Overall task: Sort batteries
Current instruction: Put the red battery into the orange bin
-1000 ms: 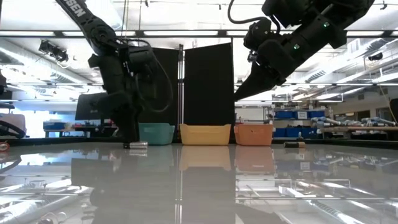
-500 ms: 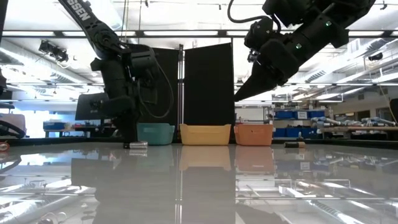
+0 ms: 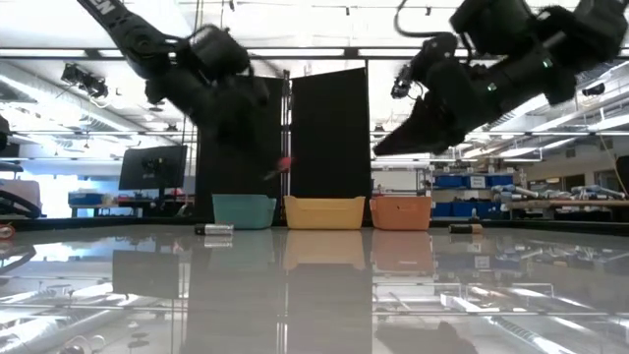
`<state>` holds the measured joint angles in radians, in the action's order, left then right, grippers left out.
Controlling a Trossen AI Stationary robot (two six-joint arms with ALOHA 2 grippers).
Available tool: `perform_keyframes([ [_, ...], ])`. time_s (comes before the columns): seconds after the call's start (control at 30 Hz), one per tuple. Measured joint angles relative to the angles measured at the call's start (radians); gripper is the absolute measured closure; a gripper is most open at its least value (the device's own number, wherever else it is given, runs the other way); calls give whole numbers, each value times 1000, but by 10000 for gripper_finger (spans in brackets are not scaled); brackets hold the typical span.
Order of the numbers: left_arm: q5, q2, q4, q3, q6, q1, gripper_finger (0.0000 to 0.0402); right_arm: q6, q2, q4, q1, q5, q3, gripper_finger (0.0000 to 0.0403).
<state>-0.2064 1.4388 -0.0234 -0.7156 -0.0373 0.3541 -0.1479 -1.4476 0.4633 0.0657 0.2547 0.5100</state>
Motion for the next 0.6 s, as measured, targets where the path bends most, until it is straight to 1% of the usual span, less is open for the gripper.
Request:
perform_keyframes([
  [0.07, -61, -3, -206, 23, 55, -18, 358, -30, -28, 190, 0, -6, -50, 384],
  [0.17, -124, 9, -488, 54, 117, -45, 358, -60, -67, 434, -1, -5, -75, 370],
  [0.23, -139, 26, -606, 61, 146, -63, 358, -60, -88, 522, -1, -5, -69, 361],
  [0.3, -150, 39, -701, 61, 150, -86, 358, -60, -100, 556, -1, 10, -55, 351],
  [0.43, -147, 53, -780, 60, 144, -119, 358, -33, -103, 577, -1, 54, -12, 326],
  [0.6, -129, 60, -800, 59, 126, -141, 358, 9, -104, 602, 0, 62, 32, 286],
])
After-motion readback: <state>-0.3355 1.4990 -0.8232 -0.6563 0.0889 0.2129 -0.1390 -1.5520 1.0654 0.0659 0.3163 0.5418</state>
